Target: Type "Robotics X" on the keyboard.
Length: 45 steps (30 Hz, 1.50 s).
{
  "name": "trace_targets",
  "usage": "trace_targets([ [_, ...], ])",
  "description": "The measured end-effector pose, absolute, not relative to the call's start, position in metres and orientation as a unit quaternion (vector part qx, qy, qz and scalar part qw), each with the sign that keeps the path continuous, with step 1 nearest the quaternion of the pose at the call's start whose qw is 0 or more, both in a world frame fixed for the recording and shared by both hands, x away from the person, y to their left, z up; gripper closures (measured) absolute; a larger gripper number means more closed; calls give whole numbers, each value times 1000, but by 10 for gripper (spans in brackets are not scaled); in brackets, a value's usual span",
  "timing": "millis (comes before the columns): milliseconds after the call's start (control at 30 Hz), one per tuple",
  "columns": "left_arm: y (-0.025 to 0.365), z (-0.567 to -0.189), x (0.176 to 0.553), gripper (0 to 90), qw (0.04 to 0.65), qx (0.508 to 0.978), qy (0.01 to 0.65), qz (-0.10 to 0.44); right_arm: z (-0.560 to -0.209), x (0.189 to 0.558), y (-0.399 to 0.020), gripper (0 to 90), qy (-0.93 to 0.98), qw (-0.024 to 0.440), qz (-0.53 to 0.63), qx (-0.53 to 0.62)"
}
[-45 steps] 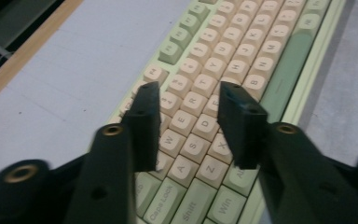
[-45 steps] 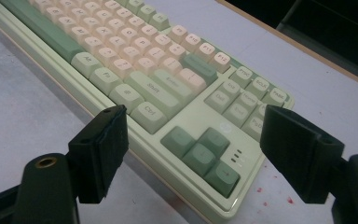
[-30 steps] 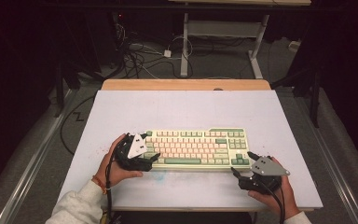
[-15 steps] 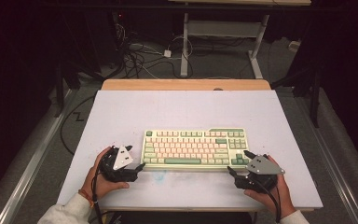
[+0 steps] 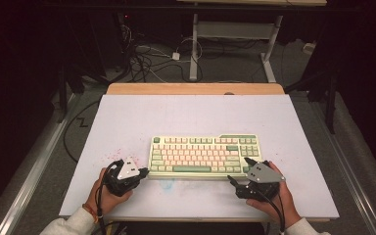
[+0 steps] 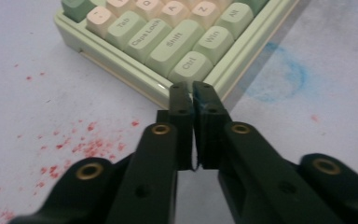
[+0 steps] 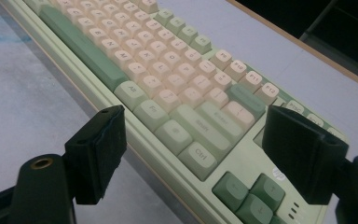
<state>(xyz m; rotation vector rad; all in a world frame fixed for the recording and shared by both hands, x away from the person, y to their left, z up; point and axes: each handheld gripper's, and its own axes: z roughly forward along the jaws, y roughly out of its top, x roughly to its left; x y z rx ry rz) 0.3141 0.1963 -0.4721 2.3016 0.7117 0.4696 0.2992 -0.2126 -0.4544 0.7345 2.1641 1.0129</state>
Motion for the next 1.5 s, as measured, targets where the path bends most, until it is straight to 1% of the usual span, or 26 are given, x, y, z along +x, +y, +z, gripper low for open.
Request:
trace_targets([
  [100,193,-467,317,878,344,883,268,173,-455,299,-212,220,822,315,385,277],
  [267,181,-462,324,878,340,888,256,177,-457,298,-210,220,827,311,380,274],
  [700,156,-448,354,878,349,886,253,170,-459,297,-208,220,831,311,374,271],
  [933,136,-448,370,877,344,892,244,163,-460,297,-209,220,832,310,373,270],
  [1067,125,-449,374,878,330,901,230,162,-460,296,-210,220,832,309,372,271],
  [1367,121,-454,382,877,313,905,237,163,-461,296,-210,220,834,309,370,268],
  [1500,121,-456,384,877,309,910,234,149,-461,297,-210,220,835,307,368,269],
])
